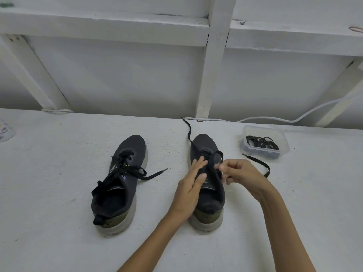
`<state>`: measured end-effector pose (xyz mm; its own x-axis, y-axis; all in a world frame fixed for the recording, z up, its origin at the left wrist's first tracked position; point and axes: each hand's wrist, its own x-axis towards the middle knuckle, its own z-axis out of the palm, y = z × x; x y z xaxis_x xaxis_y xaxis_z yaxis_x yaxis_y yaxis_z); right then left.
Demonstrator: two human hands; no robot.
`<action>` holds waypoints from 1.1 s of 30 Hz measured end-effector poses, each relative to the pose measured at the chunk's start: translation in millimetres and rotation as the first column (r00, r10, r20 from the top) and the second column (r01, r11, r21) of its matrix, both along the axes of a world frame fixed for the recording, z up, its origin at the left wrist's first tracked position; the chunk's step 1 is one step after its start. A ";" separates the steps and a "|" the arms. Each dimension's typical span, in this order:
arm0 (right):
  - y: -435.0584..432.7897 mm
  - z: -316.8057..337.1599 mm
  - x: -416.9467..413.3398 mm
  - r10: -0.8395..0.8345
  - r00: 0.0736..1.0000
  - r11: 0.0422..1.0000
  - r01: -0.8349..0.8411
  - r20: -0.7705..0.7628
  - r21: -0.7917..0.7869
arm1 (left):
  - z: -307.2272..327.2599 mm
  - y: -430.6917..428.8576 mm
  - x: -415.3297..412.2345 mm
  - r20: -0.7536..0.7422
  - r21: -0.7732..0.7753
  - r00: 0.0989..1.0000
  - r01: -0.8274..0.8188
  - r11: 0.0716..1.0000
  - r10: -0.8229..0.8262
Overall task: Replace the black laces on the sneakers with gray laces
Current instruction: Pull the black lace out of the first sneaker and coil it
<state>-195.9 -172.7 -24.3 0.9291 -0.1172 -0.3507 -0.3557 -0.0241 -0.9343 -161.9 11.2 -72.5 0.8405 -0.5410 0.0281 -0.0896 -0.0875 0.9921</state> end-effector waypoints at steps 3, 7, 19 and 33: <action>-2.0 0.1 0.1 -0.051 0.998 0.997 0.053 0.035 -0.049 | 1.0 0.1 -0.8 0.003 -0.001 1.000 0.003 1.000 -0.003; -13.9 0.3 5.1 -0.390 0.907 0.919 0.394 0.160 0.004 | 0.6 1.0 -0.9 -0.002 -0.009 1.000 0.009 1.000 -0.009; -11.0 2.4 4.8 -0.227 0.966 0.968 0.238 0.127 -0.085 | 0.0 1.5 -0.6 0.005 -0.012 1.000 0.012 1.000 -0.012; -8.7 1.9 5.8 -0.116 0.988 0.988 0.125 0.102 -0.086 | -0.5 1.9 -1.1 -0.003 -0.013 1.000 0.006 1.000 -0.006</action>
